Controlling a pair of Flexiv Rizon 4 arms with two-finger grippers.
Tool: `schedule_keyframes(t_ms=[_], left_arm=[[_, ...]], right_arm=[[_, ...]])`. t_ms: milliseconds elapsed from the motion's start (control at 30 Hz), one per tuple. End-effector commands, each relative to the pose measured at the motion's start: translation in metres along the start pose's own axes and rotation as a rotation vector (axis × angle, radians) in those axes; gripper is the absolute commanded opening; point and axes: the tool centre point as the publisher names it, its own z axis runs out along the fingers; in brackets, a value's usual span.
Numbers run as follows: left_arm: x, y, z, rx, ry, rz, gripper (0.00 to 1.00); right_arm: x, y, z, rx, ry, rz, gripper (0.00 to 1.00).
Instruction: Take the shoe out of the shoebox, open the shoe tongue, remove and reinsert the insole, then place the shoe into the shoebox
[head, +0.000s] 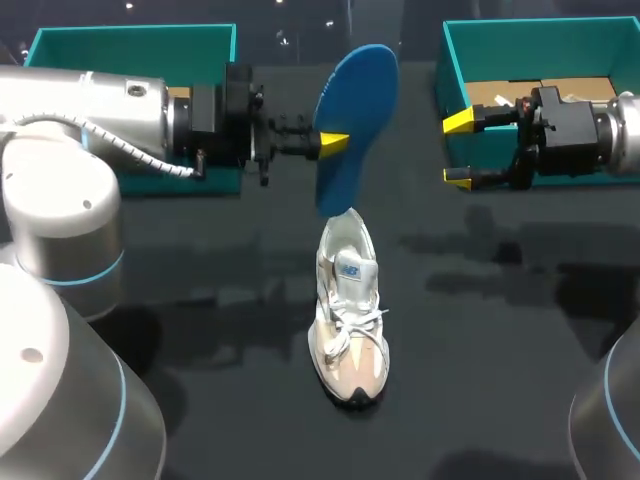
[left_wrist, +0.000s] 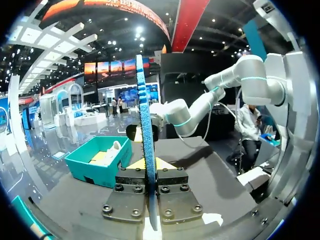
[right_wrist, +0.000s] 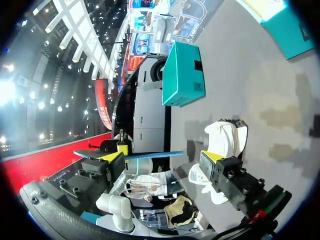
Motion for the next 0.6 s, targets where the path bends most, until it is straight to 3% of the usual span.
schedule_keyframes(t_ms=[33,267,600], left_arm=[[-0.003,-0.008,-0.004,0.012,0.077,-0.353,0.00],[-0.008,-0.015,-0.002,0.039,0.108,-0.558,0.00],[-0.023,-0.009,0.005,0.050,0.174,-0.925,0.00]], right_arm=[[0.000,-0.001,0.001,-0.002,-0.003,0.001,1.00],[0.000,-0.001,0.001,-0.002,-0.003,0.001,1.00],[0.000,-0.001,0.001,-0.002,-0.003,0.001,1.00]])
